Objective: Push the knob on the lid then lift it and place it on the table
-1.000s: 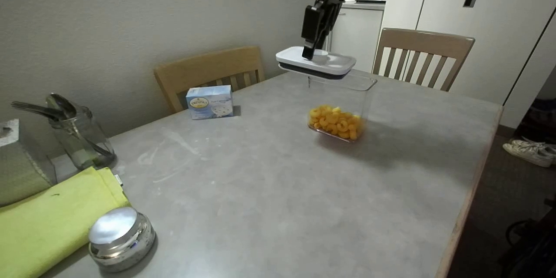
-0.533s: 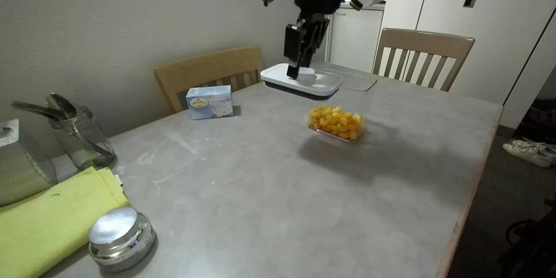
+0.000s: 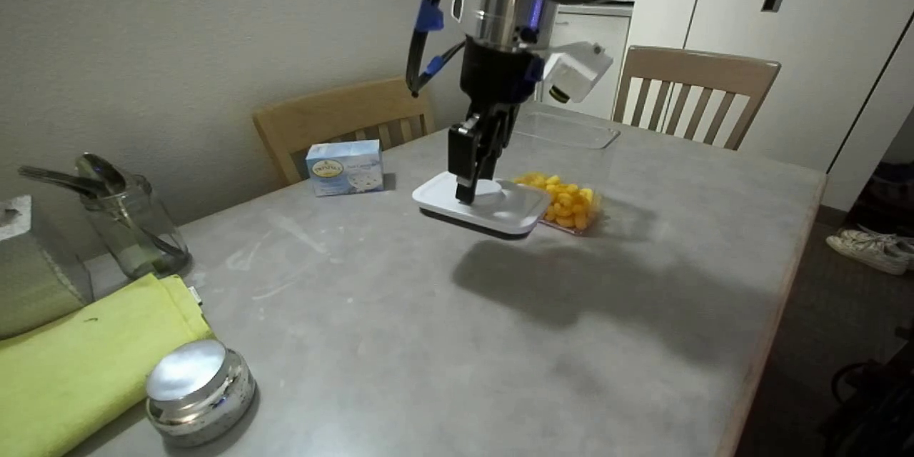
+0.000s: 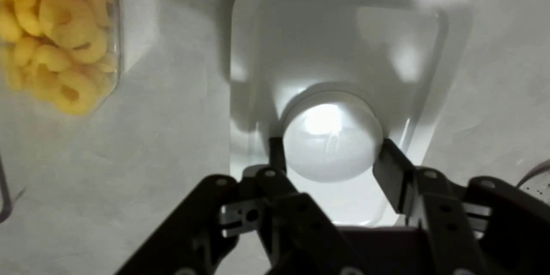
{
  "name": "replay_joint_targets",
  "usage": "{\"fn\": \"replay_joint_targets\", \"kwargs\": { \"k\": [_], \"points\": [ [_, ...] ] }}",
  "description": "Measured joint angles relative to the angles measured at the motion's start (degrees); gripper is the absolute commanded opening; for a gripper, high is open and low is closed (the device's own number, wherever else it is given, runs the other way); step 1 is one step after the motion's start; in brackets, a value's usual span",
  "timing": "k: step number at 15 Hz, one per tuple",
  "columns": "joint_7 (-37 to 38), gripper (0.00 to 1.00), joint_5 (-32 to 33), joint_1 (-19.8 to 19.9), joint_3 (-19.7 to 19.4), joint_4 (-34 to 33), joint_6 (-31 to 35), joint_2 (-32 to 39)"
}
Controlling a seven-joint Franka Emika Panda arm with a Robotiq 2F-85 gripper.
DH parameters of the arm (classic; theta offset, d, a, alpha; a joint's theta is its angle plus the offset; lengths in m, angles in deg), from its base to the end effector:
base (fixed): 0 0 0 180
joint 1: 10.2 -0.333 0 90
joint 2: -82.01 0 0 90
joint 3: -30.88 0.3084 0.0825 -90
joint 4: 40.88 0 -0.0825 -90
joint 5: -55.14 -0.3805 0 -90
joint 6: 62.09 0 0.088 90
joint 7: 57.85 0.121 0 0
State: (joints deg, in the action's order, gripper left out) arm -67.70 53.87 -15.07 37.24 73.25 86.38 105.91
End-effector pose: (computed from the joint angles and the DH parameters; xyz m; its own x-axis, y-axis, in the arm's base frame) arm 0.6134 0.1192 0.2522 0.9276 0.3217 0.1898 0.3325 -0.9427 -0.0277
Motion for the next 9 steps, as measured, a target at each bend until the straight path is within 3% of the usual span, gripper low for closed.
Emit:
{"fn": "replay_joint_targets", "kwargs": {
  "k": [9],
  "points": [
    [-0.69,0.29,0.05,0.33,0.63,-0.21,1.04,7.79]
  ]
}}
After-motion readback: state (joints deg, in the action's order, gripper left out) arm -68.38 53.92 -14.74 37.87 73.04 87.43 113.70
